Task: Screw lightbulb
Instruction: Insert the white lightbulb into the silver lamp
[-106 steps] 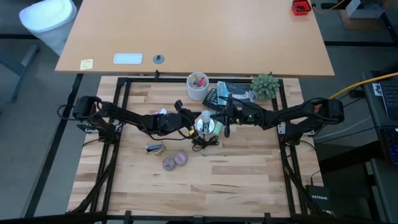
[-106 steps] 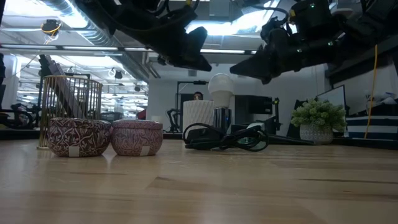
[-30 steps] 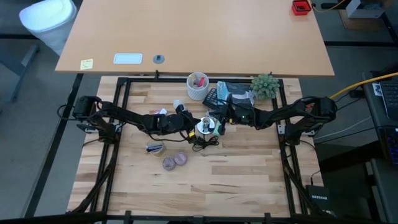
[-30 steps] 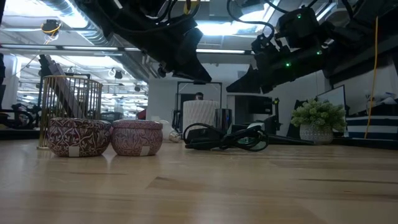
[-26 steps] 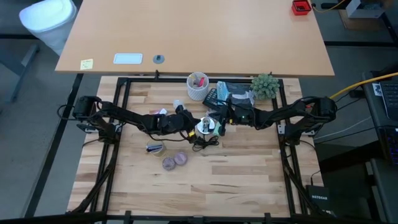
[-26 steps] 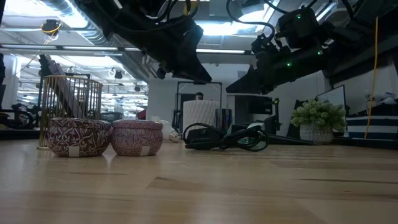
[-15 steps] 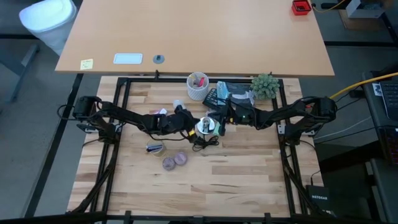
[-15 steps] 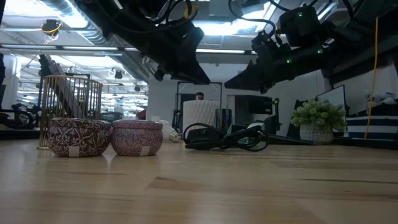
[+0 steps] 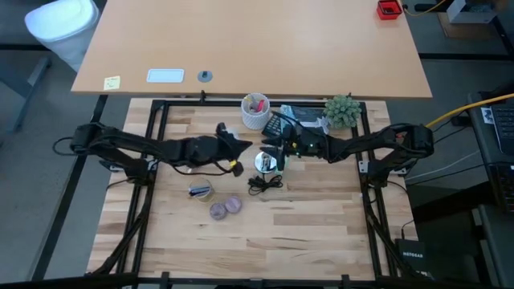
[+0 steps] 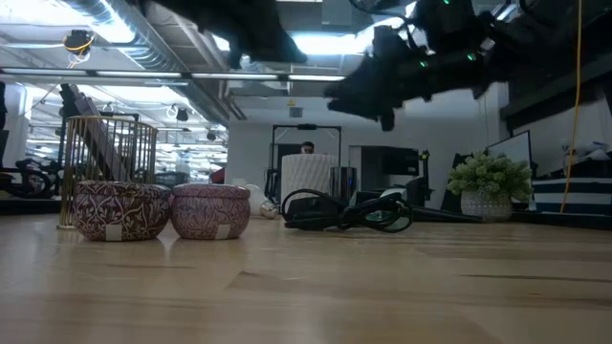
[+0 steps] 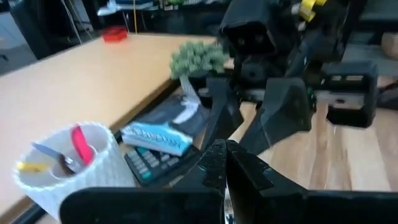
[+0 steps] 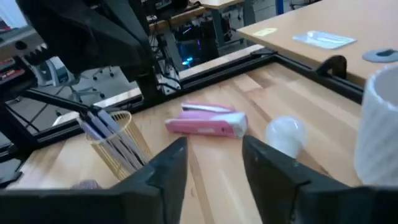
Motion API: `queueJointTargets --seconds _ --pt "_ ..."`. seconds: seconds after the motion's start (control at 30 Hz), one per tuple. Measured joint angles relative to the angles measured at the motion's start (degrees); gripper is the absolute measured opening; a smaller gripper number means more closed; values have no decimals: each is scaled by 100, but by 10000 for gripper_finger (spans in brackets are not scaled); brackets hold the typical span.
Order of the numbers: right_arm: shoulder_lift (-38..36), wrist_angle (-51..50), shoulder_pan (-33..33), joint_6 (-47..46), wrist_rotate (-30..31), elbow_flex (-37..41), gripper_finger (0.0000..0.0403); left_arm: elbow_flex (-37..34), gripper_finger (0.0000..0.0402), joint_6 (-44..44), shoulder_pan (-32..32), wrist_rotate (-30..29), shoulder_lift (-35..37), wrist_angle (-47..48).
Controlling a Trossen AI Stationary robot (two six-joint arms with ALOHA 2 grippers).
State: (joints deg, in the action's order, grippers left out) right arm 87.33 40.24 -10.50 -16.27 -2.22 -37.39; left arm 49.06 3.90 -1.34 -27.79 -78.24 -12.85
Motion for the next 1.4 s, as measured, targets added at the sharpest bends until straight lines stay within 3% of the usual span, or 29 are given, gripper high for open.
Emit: queueJointTargets --seconds 0.17,0.33,0.6,0.97,1.4 --pt "0 -1549 0 -2 -31 -1006 183 0 1 -269 0 -6 674 548" --pt "324 -3358 0 -1 378 -2259 186 0 1 -253 0 -140 1145 1105" --pt "1507 -4386 -18 5 423 -3690 186 0 1 -231 0 -149 1290 1934" --pt "2609 -4694 -434 -387 422 -4300 186 0 1 -240 0 -772 1290 2666" --pt "3284 -4021 -566 -644 262 -4305 186 0 1 -283 0 -1012 1290 3080"
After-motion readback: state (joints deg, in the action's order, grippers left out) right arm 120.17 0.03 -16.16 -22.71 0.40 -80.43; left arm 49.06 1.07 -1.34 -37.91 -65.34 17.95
